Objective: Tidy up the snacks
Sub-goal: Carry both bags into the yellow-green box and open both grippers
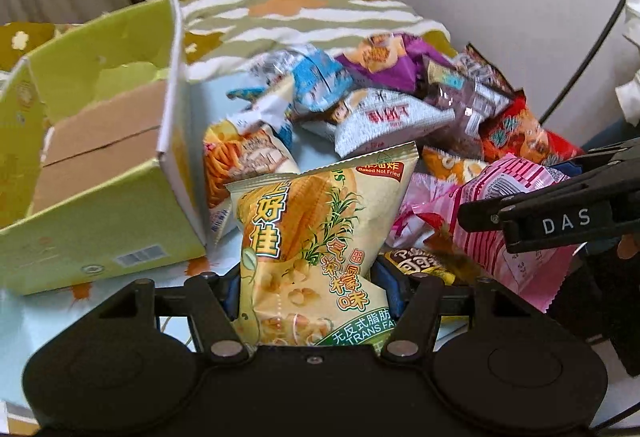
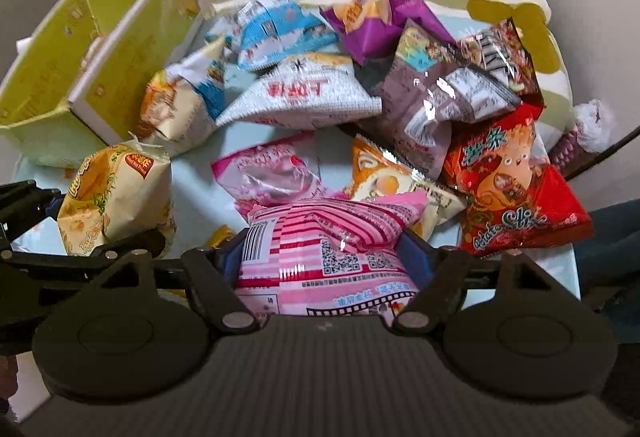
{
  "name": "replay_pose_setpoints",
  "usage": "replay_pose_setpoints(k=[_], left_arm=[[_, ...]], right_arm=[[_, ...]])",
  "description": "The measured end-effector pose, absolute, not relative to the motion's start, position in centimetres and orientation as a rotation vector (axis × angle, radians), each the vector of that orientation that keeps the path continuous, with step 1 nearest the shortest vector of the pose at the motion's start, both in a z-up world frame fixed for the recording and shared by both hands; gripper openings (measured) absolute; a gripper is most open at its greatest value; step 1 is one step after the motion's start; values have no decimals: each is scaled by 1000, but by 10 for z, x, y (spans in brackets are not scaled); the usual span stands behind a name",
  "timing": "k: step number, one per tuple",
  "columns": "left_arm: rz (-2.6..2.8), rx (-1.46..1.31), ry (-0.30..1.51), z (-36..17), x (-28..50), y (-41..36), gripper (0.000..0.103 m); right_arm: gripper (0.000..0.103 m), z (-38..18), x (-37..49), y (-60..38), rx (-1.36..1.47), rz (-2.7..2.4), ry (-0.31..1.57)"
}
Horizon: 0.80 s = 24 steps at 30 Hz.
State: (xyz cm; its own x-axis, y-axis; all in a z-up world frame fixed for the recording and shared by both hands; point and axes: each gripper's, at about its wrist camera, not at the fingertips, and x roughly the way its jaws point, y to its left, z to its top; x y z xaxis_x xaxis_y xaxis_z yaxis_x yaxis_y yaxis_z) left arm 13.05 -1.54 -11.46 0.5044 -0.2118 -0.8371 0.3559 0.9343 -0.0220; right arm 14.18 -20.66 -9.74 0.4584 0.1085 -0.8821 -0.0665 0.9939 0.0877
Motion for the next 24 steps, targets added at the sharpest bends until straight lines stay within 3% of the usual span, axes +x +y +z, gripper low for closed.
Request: replay_pose_setpoints(k=[14, 24], left_arm=[[-51, 119, 780, -27, 98, 20, 67], [112, 128, 672, 20, 142, 93, 67]], right_arm=[[91, -11, 148, -182, -5, 323, 846], [90, 40, 196, -109, 4, 407, 705]])
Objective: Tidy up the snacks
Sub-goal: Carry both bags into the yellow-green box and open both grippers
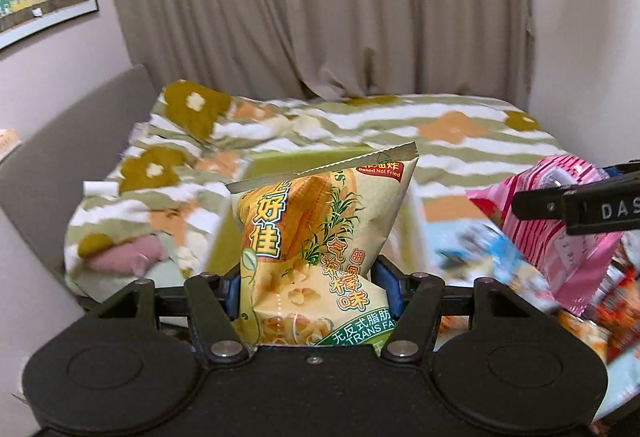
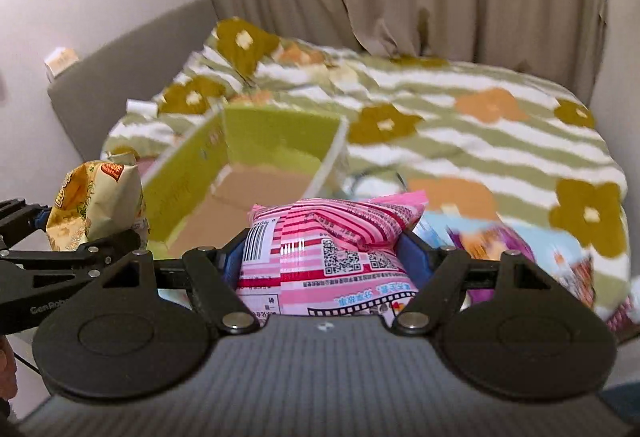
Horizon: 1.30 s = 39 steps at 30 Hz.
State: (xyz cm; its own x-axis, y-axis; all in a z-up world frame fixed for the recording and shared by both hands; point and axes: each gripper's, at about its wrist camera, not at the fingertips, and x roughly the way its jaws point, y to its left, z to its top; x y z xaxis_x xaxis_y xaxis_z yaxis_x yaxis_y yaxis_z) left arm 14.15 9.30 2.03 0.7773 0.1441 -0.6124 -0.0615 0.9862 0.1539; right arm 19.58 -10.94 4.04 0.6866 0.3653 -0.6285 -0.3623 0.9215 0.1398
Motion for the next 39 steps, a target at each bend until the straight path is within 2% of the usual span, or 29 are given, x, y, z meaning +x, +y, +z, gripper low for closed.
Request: replay_pose_setpoints(k=[10, 23, 26, 28, 39], left_arm=[[125, 148, 698, 21, 232, 160, 67], [-31, 236, 874, -72, 363, 166, 70], [-45, 237, 912, -89, 375, 164, 78], [-45, 249, 909, -94, 380, 163, 99], [-22, 167, 839, -51, 346, 185, 103]], right_arm=[[90, 53, 283, -20, 40, 389, 690], [90, -8, 375, 22, 79, 200, 781], [90, -19, 381, 20, 82, 175, 797], [90, -22, 382, 18, 81, 164, 803], [91, -25, 384, 22, 71, 249, 780]])
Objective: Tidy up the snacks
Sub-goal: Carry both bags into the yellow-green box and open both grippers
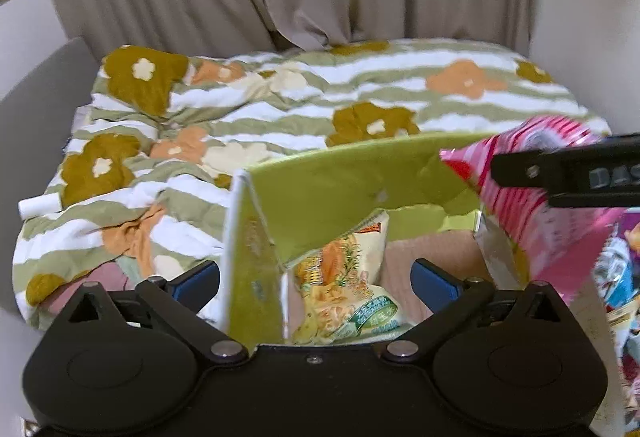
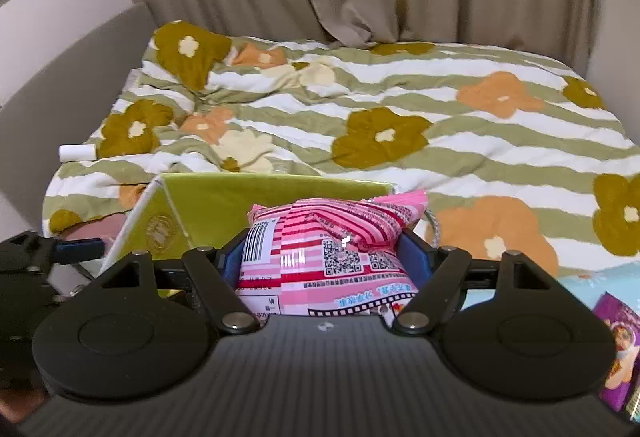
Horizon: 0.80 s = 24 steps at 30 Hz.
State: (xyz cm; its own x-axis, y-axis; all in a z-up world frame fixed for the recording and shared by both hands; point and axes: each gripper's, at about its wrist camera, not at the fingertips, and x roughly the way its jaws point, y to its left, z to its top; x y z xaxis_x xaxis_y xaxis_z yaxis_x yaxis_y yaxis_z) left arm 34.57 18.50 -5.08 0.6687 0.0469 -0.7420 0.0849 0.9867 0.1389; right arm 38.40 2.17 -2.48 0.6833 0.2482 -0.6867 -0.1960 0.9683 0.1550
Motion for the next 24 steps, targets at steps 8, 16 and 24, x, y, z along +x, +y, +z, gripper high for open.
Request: replay_pose_setpoints(k=[8, 16, 24], left_arm=[[56, 73, 809, -33, 320, 202, 103], [119, 63, 808, -41, 313, 208, 103], [135, 43, 818, -50, 306, 210, 103]], right_arm=[[91, -23, 397, 45, 57, 331, 774], [103, -50, 419, 60, 36, 346, 809], [103, -65, 412, 51, 29, 354, 824]])
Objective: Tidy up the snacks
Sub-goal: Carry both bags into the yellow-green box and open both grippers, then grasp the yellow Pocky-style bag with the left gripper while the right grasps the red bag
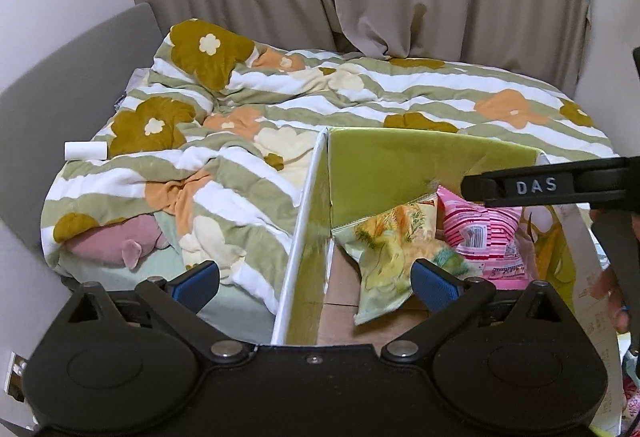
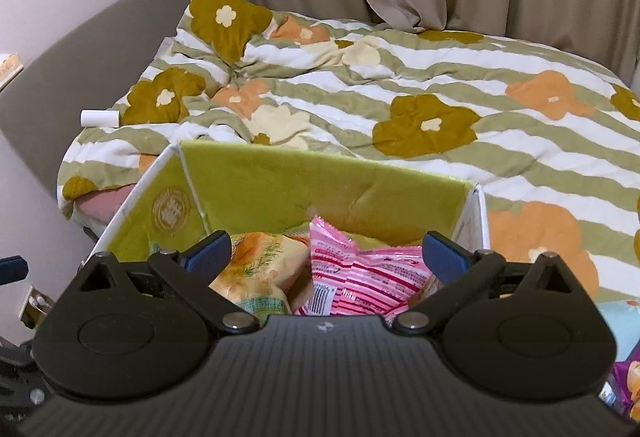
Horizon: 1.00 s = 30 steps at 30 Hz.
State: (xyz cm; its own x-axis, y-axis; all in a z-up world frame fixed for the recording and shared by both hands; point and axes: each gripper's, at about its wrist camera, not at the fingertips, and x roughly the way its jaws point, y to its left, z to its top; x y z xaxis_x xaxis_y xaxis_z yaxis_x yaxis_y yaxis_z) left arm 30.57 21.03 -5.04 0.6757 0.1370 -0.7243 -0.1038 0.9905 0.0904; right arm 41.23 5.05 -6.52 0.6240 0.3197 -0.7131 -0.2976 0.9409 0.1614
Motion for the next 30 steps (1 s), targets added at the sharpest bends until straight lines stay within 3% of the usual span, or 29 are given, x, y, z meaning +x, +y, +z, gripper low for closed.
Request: replay_pose_setpoints(k=[19, 30], left_arm=[[82, 51, 690, 11, 264, 203, 103], [-35, 44, 648, 32, 220, 169, 103]], right_arm=[[103, 24, 329, 25, 25, 322, 693], [103, 49, 251, -20, 24, 206, 652]])
